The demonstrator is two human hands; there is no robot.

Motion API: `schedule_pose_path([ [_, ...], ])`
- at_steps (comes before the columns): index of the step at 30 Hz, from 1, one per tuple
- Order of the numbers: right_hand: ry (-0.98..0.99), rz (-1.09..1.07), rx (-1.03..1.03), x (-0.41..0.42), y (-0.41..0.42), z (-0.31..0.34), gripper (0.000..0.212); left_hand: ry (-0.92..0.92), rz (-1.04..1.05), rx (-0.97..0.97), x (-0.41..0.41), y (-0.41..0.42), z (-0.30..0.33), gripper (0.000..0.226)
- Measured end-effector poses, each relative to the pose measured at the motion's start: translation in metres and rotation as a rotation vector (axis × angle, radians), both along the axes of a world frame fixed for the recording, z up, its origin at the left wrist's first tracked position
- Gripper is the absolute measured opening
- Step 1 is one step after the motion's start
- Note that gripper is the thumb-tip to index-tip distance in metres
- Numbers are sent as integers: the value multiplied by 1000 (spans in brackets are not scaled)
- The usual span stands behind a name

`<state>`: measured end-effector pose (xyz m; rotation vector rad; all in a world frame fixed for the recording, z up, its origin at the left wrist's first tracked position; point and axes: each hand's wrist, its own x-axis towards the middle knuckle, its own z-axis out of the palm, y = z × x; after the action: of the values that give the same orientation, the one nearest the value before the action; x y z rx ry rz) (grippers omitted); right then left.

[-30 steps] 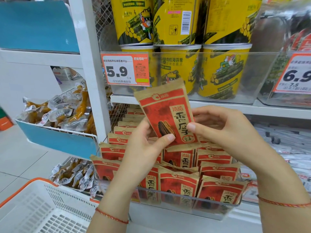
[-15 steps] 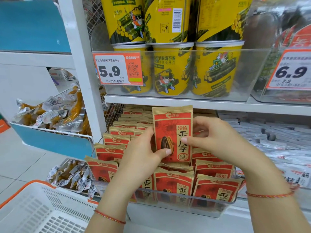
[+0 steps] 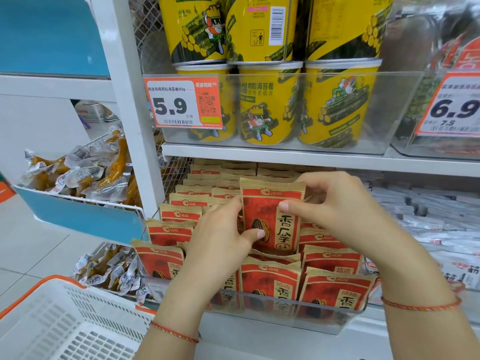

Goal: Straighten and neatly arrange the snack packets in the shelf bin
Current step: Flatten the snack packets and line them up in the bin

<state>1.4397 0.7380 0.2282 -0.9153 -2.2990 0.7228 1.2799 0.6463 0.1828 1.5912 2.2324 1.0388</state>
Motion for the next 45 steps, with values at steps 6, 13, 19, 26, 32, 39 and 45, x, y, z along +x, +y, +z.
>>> schedule_pose_path([
  [6, -116, -51, 7, -5, 3, -7, 15, -5, 17, 76, 2, -2, 2, 19],
  [13, -123, -94, 45, -3, 1, -5, 12, 12, 111, 273, 6, -2, 3, 13],
  [19, -319, -160, 44, -10, 0, -6, 17, 171, 165, 159, 8, -2, 4, 2],
  [26, -471, -162, 112, -21, 0, -15, 20, 241, 176, -23, 4, -3, 5, 30],
  [32, -434, -154, 33, -18, -3, -15, 13, 231, 114, -106, -1, -8, 12, 30],
  [39, -397, -165, 93, -21, -8, -7, 13, 260, 72, -157, -3, -7, 12, 34],
  [45, -413, -165, 91, -21, -9, -6, 8, 272, 34, -183, -1, -9, 11, 39],
])
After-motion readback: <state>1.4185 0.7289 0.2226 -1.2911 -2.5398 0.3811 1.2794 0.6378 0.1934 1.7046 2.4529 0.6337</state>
